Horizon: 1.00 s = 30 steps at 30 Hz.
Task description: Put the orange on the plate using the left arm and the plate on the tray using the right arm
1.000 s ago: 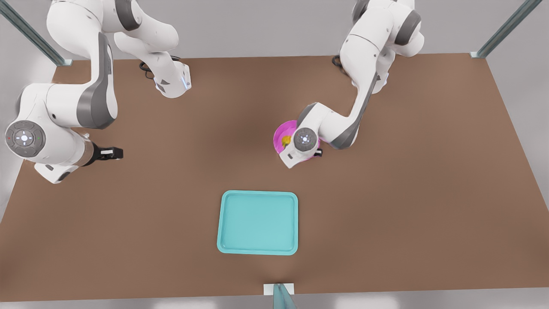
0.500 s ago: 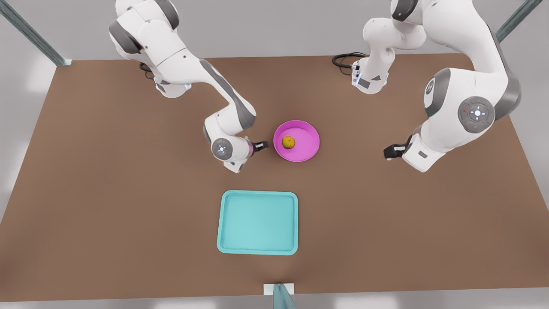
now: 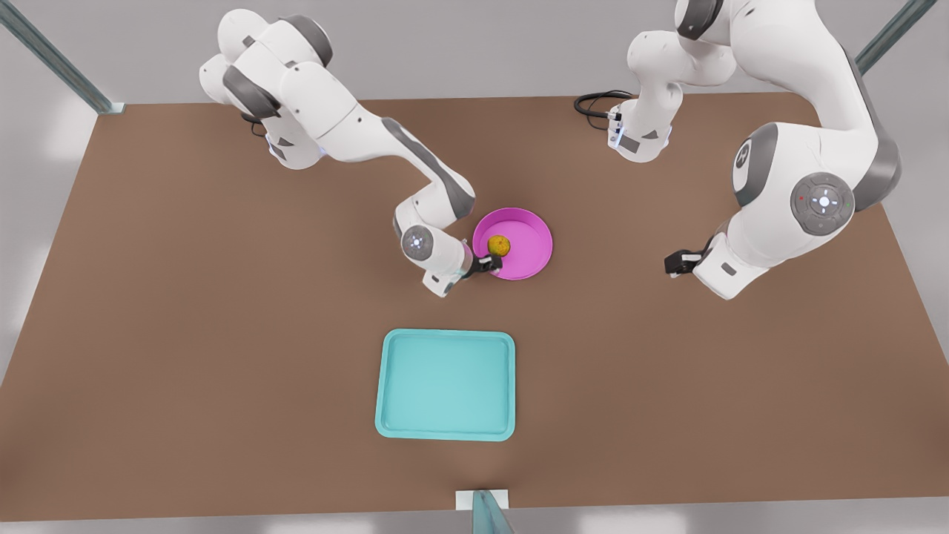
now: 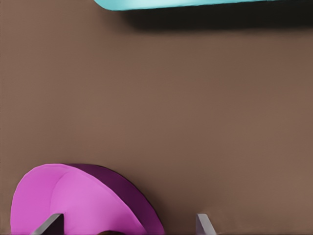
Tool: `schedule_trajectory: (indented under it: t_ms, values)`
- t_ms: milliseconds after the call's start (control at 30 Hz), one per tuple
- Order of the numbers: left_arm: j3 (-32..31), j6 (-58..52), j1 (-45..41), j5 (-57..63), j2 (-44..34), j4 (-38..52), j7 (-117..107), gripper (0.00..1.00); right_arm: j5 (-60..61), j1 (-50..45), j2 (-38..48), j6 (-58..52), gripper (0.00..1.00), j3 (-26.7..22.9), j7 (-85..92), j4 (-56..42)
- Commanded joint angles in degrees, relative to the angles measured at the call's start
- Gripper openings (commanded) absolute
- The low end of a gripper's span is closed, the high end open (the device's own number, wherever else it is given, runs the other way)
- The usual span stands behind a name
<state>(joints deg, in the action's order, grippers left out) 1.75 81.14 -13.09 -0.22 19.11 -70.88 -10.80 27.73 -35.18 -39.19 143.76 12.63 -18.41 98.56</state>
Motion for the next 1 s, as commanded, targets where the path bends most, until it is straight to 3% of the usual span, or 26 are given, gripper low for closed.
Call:
schedule_trajectory:
  t_ms: [0,433,500,533,633,800,967]
  values:
    - [0.0,0.0,0.0,0.0,0.0,0.0,3.2,1.0,0.0,-0.5,-0.2,2.1,1.0,0.1,-3.5,0.0]
    - [-0.1,-0.1,0.0,-0.1,-0.1,0.0,3.3,1.0,-0.1,-3.5,-5.2,2.2,1.0,0.1,-2.7,-2.0]
    - [-0.1,-0.1,0.0,-0.1,-0.1,0.1,3.3,1.0,-0.3,-3.8,-5.6,2.1,0.69,0.1,-2.7,-2.7]
    - [-0.1,-0.1,0.0,-0.1,-0.2,0.0,3.3,1.0,-0.3,-3.8,-5.6,2.1,0.68,0.1,-2.7,-2.7]
    - [-0.1,-0.1,0.0,-0.1,-0.1,0.1,3.3,1.0,-0.3,-4.0,-5.7,2.0,0.45,0.1,-2.7,-2.8]
    - [-0.1,-0.1,0.0,-0.1,-0.1,0.0,3.3,1.0,-0.2,-3.9,-5.9,1.7,0.25,0.1,-2.7,-3.1]
    - [-0.1,-0.1,0.0,-0.1,-0.1,0.0,3.3,1.0,-0.1,-3.9,-5.8,1.2,0.21,0.1,-2.6,-4.3]
